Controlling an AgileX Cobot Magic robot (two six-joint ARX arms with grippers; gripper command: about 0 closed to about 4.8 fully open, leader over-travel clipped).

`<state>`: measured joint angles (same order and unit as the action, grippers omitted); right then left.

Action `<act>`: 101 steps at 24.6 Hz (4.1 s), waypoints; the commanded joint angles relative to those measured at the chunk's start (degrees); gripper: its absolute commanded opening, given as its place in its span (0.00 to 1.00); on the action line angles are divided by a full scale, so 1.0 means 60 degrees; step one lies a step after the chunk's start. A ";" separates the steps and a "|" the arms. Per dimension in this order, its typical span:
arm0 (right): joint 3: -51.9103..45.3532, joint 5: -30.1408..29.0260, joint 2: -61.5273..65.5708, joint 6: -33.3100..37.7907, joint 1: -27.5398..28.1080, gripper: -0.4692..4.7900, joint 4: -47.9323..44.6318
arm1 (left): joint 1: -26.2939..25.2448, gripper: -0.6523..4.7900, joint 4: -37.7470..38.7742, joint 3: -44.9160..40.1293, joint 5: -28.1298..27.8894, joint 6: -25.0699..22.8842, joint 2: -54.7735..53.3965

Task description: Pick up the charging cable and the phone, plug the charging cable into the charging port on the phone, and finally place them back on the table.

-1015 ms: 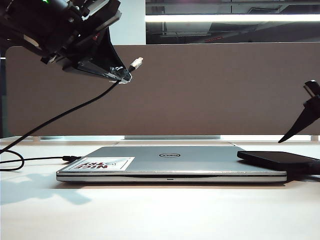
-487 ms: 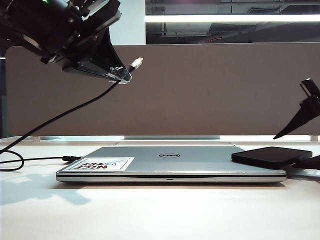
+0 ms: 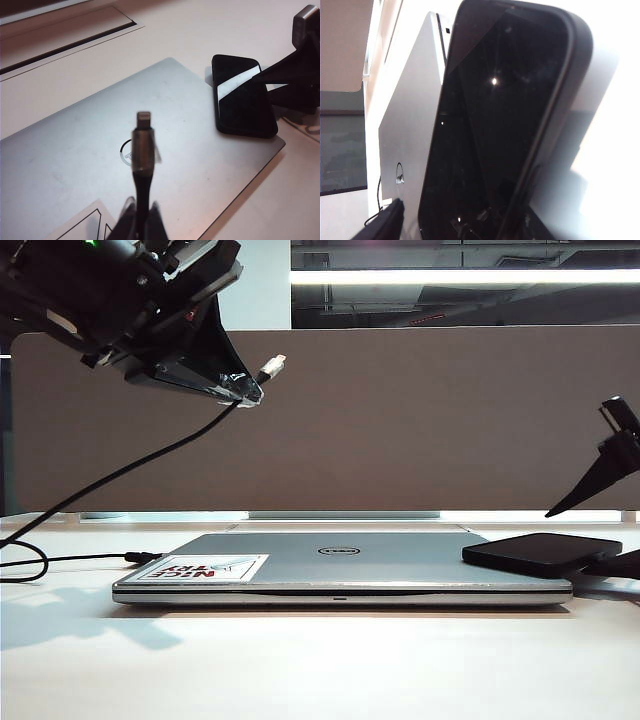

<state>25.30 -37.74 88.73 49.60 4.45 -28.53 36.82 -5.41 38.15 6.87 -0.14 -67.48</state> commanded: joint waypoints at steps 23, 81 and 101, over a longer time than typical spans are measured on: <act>-0.0138 0.0324 0.0980 -0.0055 -0.0124 0.56 0.0627 | -0.0007 0.11 -0.0186 0.0058 0.0015 0.0029 0.0047; 0.6102 0.4809 -0.5053 -0.7548 -0.1574 0.08 1.4003 | 0.0047 0.11 -0.1126 0.0058 0.0015 -0.1814 0.0029; 0.6102 0.4881 -0.5049 -0.7526 -0.1566 0.08 1.3941 | 0.0055 0.11 -0.1260 0.0062 0.0015 -0.2160 0.0033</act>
<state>61.32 -8.03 58.76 4.27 -4.93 56.88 37.06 -12.01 38.15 6.87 -12.91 -67.51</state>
